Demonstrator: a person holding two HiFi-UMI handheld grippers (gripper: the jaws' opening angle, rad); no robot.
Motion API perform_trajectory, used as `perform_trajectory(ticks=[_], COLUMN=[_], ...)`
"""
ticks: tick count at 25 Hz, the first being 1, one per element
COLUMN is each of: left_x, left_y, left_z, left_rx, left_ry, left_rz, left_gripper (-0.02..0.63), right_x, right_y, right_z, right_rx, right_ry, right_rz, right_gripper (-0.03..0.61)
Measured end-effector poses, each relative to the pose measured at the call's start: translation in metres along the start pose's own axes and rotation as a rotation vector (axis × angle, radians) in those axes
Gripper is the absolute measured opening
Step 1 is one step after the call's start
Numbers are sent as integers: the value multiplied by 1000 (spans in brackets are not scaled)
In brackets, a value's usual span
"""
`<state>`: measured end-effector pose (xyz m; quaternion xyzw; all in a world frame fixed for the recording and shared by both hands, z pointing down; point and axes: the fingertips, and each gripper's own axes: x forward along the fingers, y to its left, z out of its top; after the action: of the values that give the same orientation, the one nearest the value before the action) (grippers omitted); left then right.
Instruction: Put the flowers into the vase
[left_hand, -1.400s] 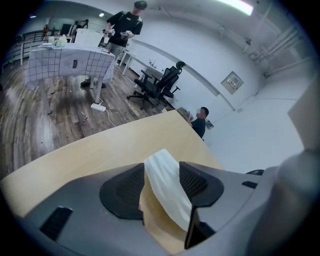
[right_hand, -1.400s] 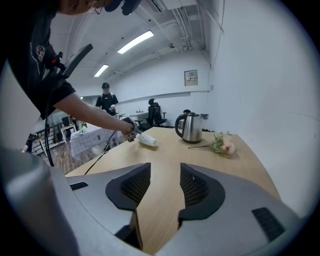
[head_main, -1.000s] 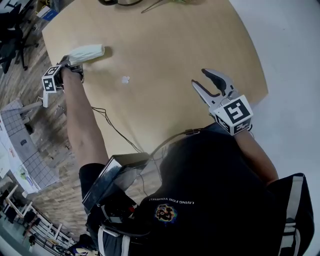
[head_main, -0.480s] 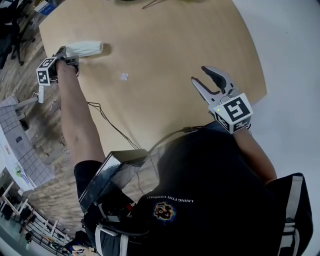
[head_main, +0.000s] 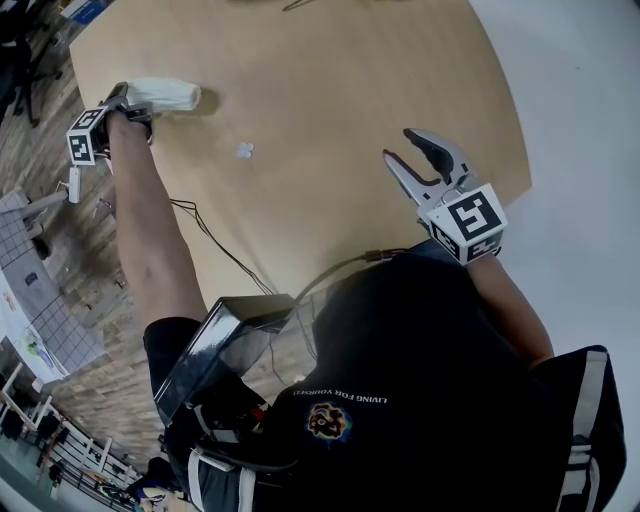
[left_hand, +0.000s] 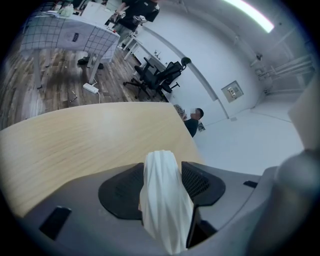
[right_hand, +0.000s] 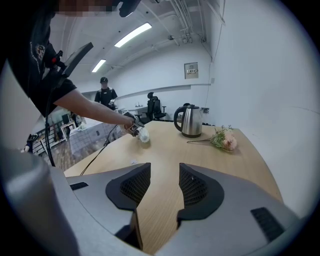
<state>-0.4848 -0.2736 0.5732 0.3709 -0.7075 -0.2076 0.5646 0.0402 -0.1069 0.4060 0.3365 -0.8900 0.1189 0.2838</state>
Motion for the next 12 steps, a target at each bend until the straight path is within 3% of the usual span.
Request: perform_trajectory(ticks=[6,12], left_x=[1,3], left_y=[-4,-5], left_z=[-1,1], left_rx=[25,43], left_ry=[17,23], left_rz=[-24,-40], left_gripper=[232,230], right_x=[11,54], right_y=[1,3], right_z=[8,58], right_rx=[-16,-103], right_ry=[-5,-75], right_rz=[19,60], right_gripper=[163,163])
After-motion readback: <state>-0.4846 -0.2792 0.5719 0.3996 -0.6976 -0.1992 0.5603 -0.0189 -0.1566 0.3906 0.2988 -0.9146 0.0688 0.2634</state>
